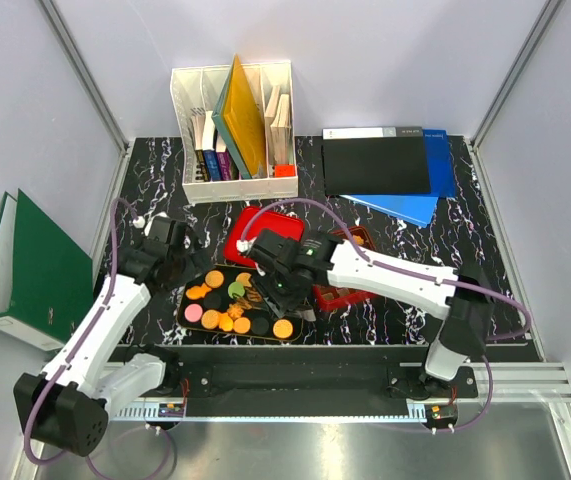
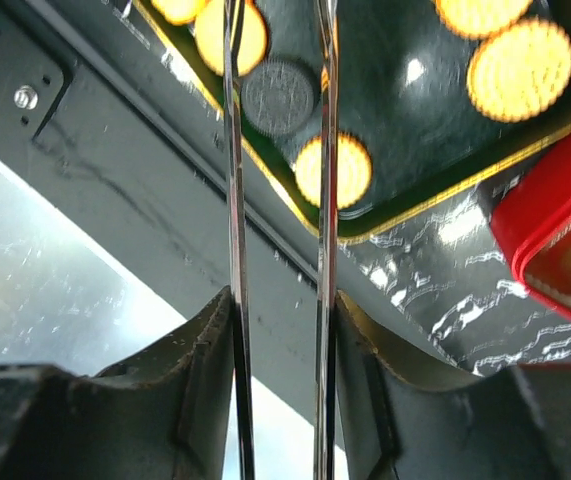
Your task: Pack the cookies
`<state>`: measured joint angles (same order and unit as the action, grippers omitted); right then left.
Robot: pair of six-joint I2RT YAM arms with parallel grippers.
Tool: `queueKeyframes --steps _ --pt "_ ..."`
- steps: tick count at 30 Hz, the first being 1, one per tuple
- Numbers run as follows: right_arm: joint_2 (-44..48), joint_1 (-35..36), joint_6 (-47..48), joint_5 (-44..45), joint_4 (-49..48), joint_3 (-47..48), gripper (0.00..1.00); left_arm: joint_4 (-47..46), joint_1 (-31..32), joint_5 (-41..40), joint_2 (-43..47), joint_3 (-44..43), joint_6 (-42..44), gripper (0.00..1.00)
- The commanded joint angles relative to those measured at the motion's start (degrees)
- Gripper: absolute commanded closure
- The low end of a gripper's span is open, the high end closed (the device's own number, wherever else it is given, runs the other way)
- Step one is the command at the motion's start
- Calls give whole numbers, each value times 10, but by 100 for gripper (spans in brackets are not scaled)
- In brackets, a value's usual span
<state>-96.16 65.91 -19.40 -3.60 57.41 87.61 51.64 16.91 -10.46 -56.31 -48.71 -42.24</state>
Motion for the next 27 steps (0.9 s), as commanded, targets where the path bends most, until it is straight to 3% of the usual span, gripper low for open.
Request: queueKeyframes --steps 1,11,27 --pt "-31 8 24 33 -37 45 53 6 -11 5 26 9 7 1" --pt "-101 12 38 109 -35 104 45 10 -13 3 48 8 5 1" --pt "-135 44 31 76 -5 109 48 5 -13 10 38 12 10 1"
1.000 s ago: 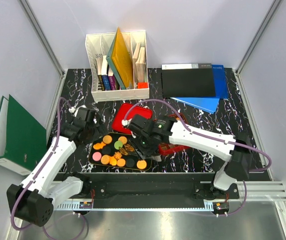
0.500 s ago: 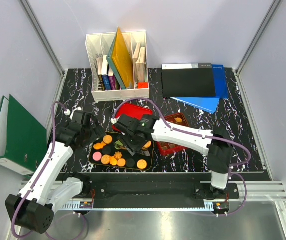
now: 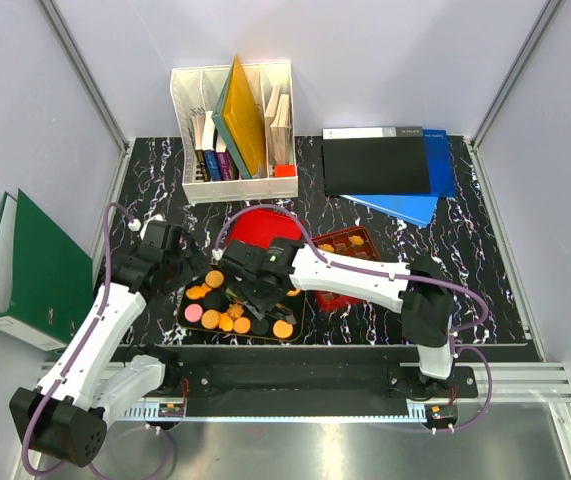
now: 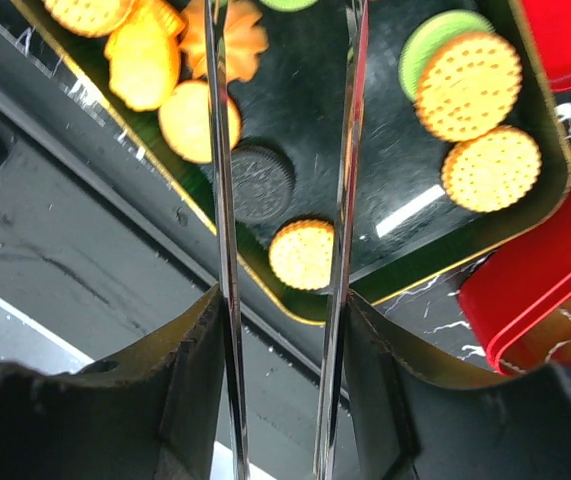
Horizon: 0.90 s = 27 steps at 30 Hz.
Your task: Pack the cookies
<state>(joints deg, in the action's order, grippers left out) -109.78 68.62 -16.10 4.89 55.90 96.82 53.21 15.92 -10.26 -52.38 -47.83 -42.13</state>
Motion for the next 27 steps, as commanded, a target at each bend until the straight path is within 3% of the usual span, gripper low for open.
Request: queueKeyframes --steps 1,15,18,21,27 --pt "2 20 -3 -9 14 17 49 -12 -3 8 -2 3 10 1" --pt "-3 34 -9 -17 40 14 52 -21 -2 17 -6 7 13 1" --pt "-11 35 -5 -22 46 21 58 -20 -3 18 -4 8 13 1" --pt "-11 35 -4 -27 46 26 72 -20 -3 18 -3 7 13 1" --pt "-9 35 -3 -31 46 32 76 -21 -2 19 -4 8 13 1"
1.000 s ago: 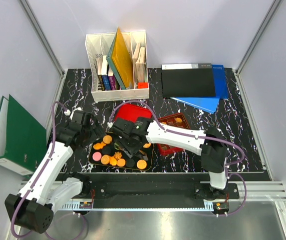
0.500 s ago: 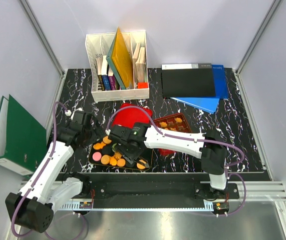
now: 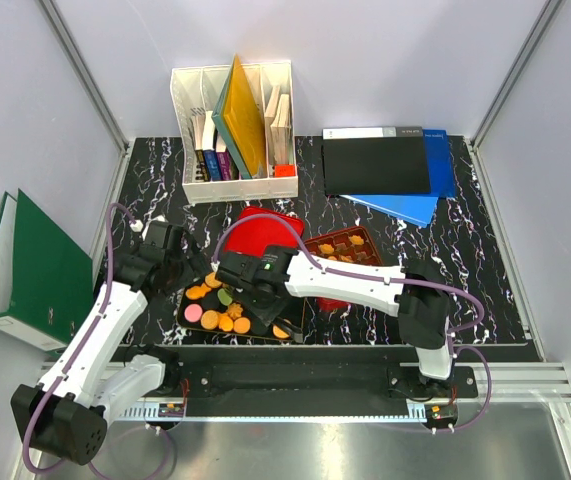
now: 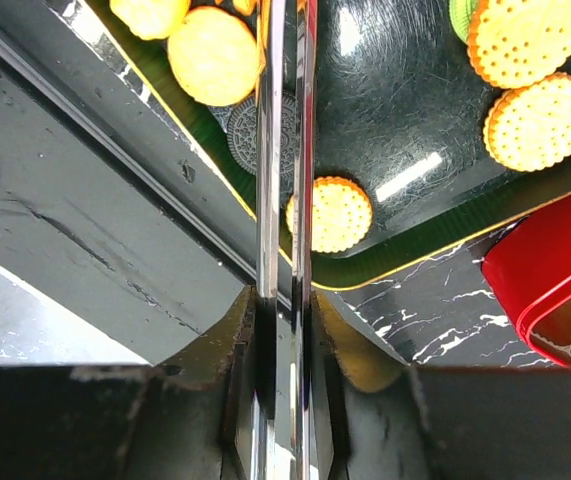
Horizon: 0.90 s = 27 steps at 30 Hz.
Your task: Pack the cookies
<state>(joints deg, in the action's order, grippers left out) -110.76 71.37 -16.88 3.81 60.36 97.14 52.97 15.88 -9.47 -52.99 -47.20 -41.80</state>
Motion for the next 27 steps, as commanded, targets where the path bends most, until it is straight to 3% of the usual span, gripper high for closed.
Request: queueKeyframes --steps 1,3,5,12,19,27 --pt "-1 8 4 -20 2 29 73 -19 -2 11 1 2 9 1" --pt "1 7 3 -16 2 28 63 -19 -1 12 1 3 10 1" --pt "1 8 3 -21 1 28 59 -21 -2 12 0 3 10 1" --pt "-9 8 6 -28 -2 31 56 -23 -2 14 -2 4 12 1" --pt "-24 8 12 -34 -12 36 62 -23 -1 16 -4 4 15 1" --pt "-12 8 0 3 -20 34 76 -24 -1 17 -7 3 17 1"
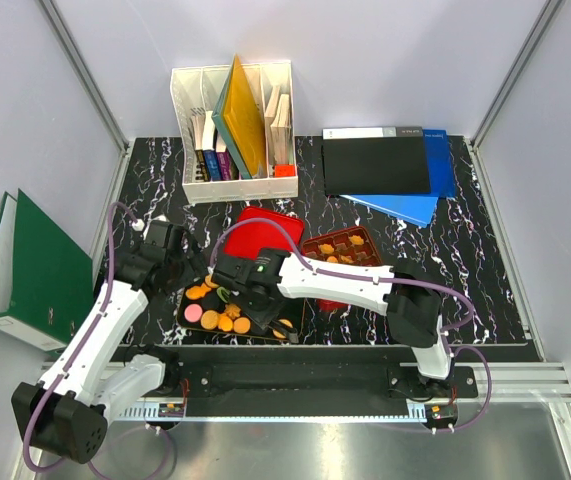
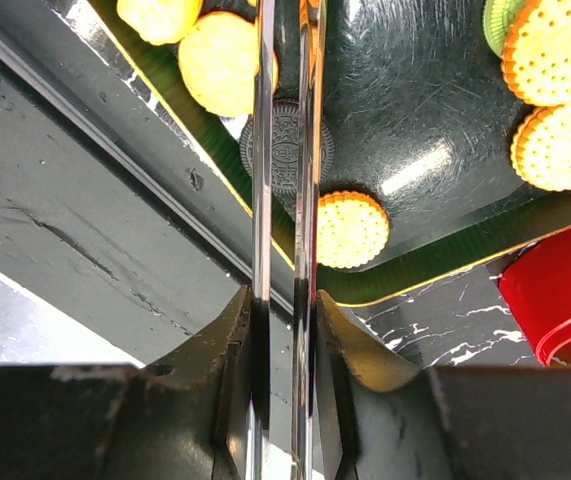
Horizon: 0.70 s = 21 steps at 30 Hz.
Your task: Pack the cookies
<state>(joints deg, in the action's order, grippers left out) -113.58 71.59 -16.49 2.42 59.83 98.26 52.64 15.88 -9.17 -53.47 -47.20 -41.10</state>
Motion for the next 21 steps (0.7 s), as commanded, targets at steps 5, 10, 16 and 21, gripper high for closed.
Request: queueKeyframes --steps 5,10,16,21 --pt "59 5 -16 61 12 13 81 -23 -2 16 -5 2 12 1" --pt "124 6 -40 107 85 19 82 -25 -2 19 -8 4 14 1" --pt "180 -4 -110 198 226 22 85 -30 -2 25 -13 5 16 1" --pt "252 -82 -201 188 250 -65 91 -39 -2 36 -17 11 15 2"
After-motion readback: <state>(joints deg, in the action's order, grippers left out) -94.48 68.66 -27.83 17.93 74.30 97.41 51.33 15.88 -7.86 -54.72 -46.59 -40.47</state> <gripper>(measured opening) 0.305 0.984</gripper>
